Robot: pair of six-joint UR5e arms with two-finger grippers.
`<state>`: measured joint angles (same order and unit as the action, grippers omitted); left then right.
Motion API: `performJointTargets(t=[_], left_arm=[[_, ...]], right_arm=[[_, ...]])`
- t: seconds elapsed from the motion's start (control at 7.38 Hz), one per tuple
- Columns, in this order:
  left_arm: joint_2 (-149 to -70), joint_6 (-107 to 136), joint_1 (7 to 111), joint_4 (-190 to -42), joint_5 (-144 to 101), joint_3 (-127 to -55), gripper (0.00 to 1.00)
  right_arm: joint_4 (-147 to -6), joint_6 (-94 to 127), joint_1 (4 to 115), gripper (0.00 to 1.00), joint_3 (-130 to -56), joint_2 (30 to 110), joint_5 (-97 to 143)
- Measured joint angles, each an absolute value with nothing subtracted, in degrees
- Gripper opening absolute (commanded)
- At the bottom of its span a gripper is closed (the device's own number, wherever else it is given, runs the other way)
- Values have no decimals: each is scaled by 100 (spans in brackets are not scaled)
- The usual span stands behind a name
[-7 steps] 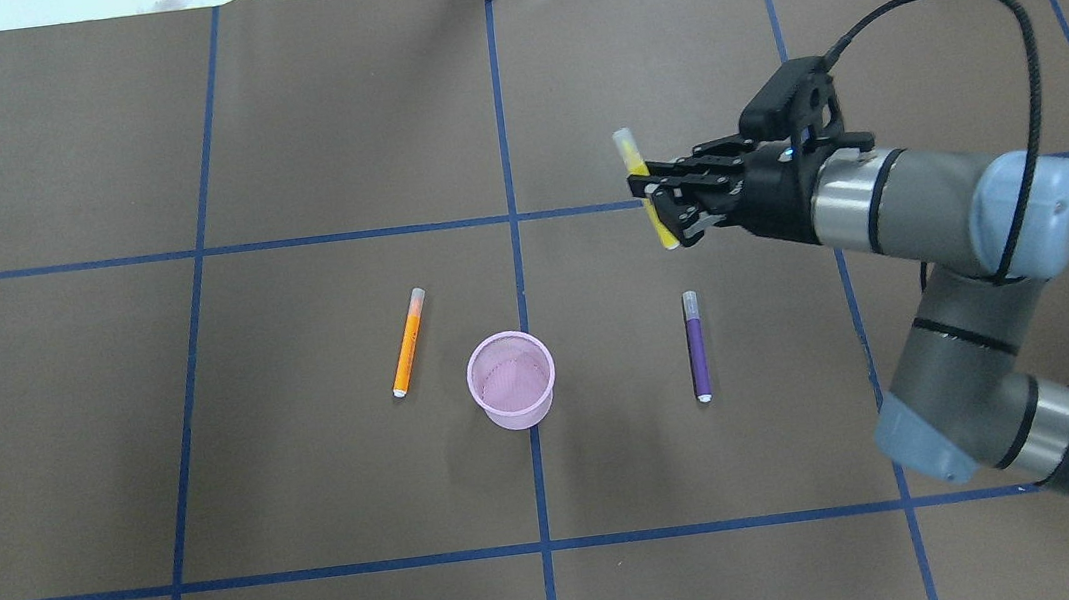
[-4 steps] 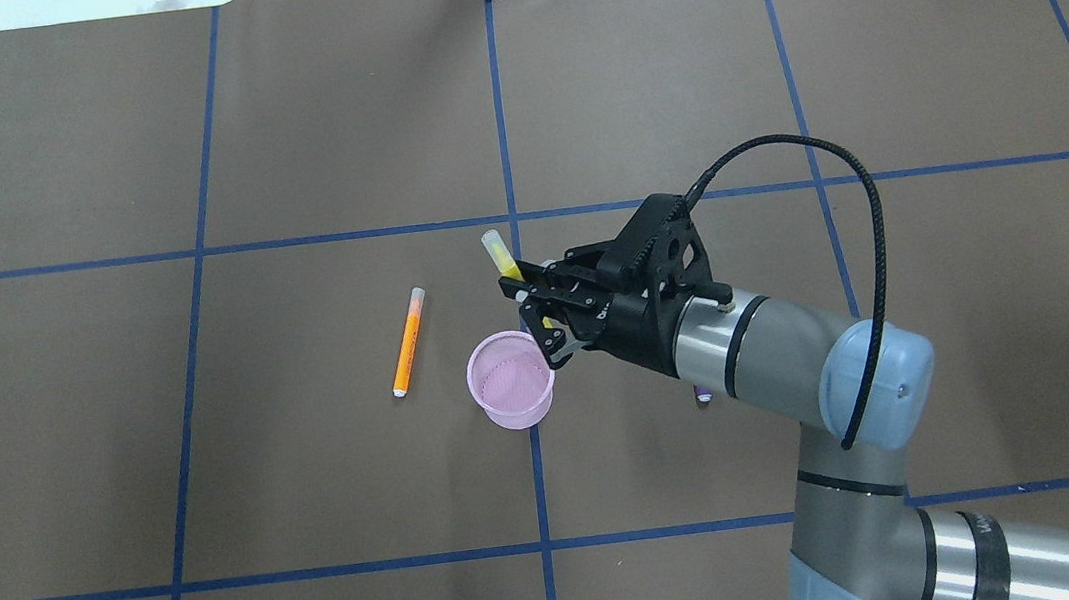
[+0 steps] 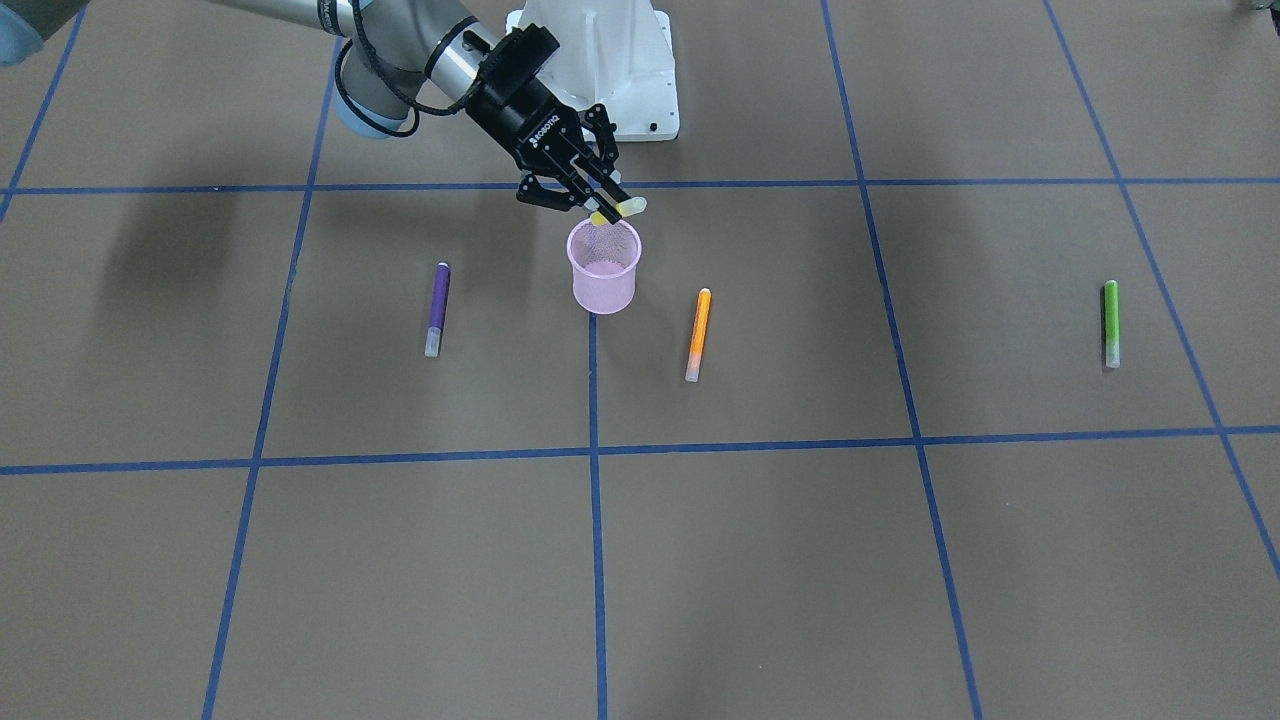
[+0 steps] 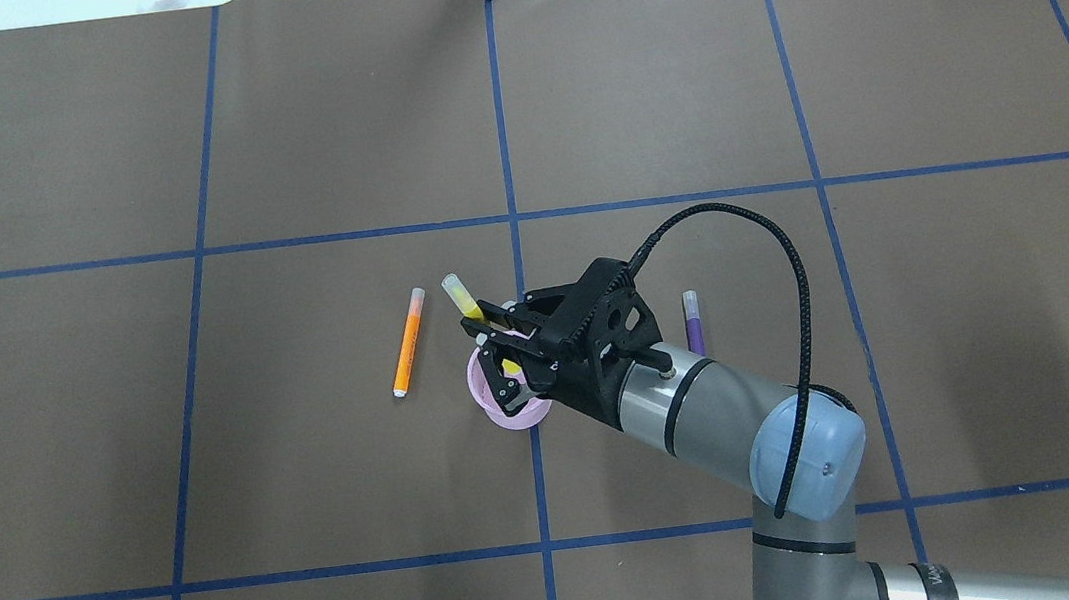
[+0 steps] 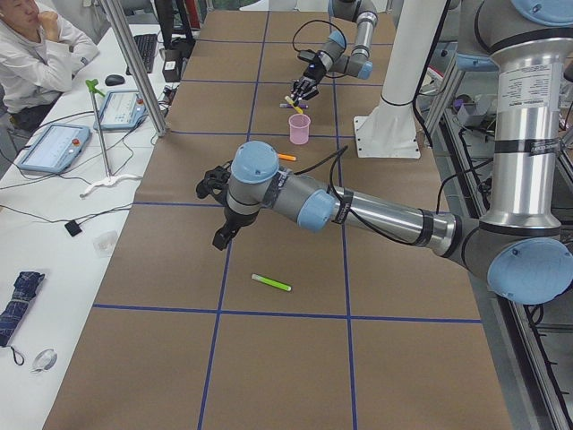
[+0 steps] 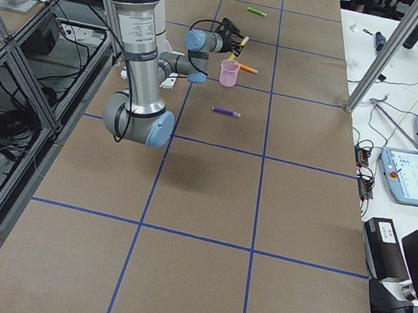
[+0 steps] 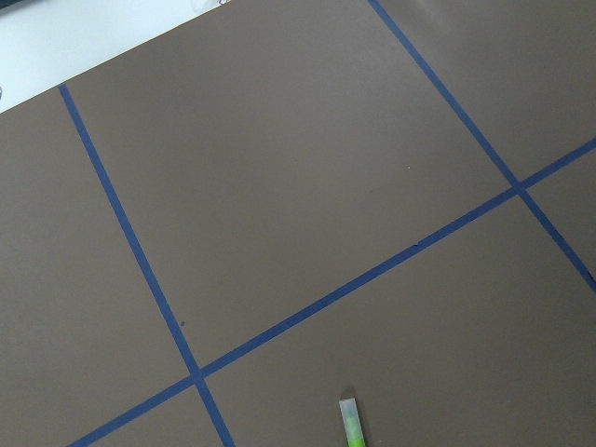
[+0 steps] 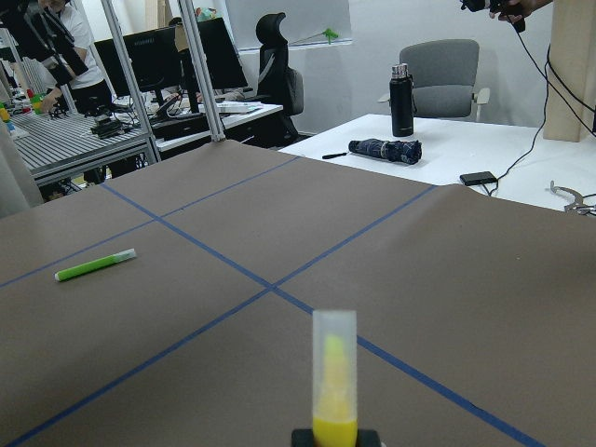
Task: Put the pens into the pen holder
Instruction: 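Carry the yellow highlighter with the right gripper over the pink cup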
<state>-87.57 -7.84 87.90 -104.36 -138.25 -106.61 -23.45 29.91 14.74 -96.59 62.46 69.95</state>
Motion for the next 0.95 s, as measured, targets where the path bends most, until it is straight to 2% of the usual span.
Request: performJointTargets(t=[0.14, 0.27, 0.41, 0.95], left_arm=[[-8752, -788, 8789, -10437, -13825, -10661, 100], [-8750, -790, 8789, -10439, -13825, -10661, 100], [-8750, -791, 8789, -10441, -13825, -10661, 100], [-8745, -783, 8789, -10436, -13827, -10563, 100]], right_arm=[[-2341, 2977, 1472, 33, -9489, 6146, 6952], [-2339, 2973, 1460, 62, -9351, 6080, 6930], [-2336, 2973, 1427, 98, -9293, 6069, 6919], [-2438, 3593, 1301, 98, -9355, 6035, 6928]])
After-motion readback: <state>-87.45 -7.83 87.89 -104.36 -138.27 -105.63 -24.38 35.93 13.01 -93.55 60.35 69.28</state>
